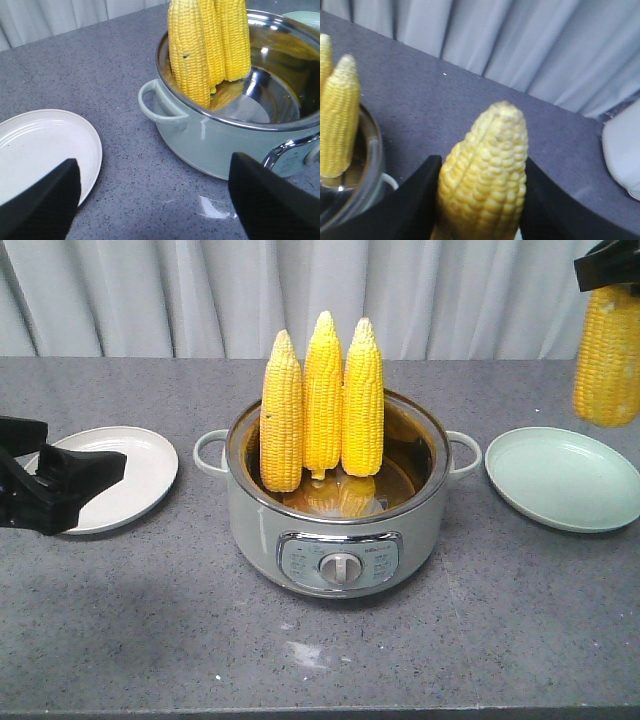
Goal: Distribute corn equally
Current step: 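Grasp a corn cob with the right gripper and lift it out, then lower the corn cob onto the pale green plate and release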
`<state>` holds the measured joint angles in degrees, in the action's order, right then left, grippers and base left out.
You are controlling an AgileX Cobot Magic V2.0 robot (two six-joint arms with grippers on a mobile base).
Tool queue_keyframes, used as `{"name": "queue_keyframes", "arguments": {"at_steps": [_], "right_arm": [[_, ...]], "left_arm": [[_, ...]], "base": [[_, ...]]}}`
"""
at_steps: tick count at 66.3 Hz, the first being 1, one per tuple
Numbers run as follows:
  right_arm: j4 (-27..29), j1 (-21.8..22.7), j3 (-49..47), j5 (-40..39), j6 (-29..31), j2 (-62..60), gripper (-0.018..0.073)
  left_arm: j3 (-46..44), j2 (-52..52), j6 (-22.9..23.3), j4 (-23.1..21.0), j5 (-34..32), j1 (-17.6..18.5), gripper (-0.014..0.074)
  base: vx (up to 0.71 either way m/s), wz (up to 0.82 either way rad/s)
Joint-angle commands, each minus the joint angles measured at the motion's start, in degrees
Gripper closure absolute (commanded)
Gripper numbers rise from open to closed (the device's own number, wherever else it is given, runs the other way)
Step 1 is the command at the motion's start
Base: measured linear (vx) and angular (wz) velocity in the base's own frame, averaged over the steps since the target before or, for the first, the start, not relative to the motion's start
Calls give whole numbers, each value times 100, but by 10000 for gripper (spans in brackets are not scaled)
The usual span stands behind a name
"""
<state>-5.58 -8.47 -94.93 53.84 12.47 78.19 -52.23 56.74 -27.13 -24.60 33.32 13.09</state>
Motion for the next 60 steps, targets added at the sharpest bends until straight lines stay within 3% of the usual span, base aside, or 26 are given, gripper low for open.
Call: {"name": "queue_keyframes", "arguments": {"at_steps": [1,15,26,39,50,60], "right_arm": [[-572,22,-178,-234,-366,-8,300],[-1157,27,-198,-101,-714,396,300],[-1156,53,-832,344,-760,915,300],[-511,667,-1675,972,-625,1630,300],[175,1158,-1771,1145,-336,2055,300],[445,1431,-1771,1081,-176,2400,300]], "left_arm": [[-195,-42,5,-163,-350,50,10],[-195,-42,5,-163,-350,50,10],[-195,-42,5,-163,-350,50,10],[-195,-42,5,-163,-350,50,10],[-195,-42,5,-163,-350,50,10],[-195,-42,5,-163,-350,50,10]], "base": [[0,0],[0,0],[0,0],[0,0],[0,0],[0,0]]}}
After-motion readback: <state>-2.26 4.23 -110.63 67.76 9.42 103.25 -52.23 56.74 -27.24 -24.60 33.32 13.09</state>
